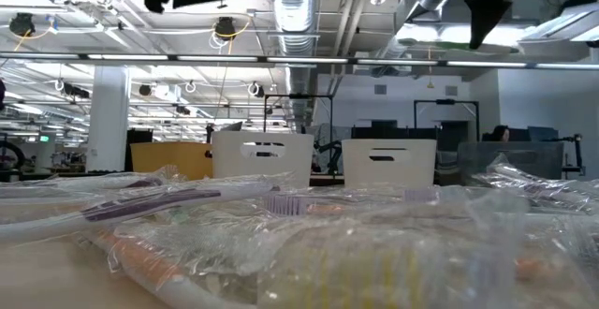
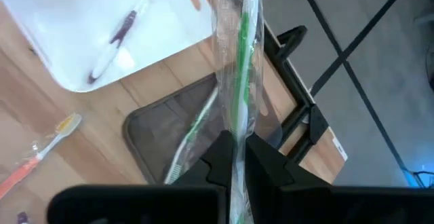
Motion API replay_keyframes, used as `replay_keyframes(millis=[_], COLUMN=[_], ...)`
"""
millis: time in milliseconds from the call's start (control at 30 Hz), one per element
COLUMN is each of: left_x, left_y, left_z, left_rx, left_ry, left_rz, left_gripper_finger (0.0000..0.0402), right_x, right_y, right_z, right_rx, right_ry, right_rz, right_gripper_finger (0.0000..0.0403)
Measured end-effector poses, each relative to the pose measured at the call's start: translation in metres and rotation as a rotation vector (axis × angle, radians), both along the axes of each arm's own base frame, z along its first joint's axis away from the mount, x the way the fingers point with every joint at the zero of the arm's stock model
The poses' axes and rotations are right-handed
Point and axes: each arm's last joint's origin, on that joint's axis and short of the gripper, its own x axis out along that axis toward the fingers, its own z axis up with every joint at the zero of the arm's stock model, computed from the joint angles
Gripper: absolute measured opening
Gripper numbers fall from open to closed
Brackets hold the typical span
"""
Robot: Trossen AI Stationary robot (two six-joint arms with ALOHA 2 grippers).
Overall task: Pick & Place Toothbrushes
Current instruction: Put the green toothbrush into the black bin
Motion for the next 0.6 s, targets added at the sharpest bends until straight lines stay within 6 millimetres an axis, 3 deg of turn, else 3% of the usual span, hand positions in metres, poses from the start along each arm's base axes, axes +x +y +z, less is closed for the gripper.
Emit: replay_keyframes(millis=[200, 600], left_x=[0.007, 0.007], left_y=[0.03, 0.096], left_z=[-0.004, -0.024], left_rx=[0.028, -0.002], left_ry=[0.001, 0.057], left_rz=[0.016, 0.244], left_gripper_finger=[0.0105, 0.0104], right_x=[-0.014, -0.068], right_y=[-0.012, -0.025], right_z=[0.004, -0.017], right_rx=[-0.023, -0.029], right_ry=[-0.021, -0.03], right_rz=[-0.047, -0.157], right_gripper_finger=[0.0019, 0.0021])
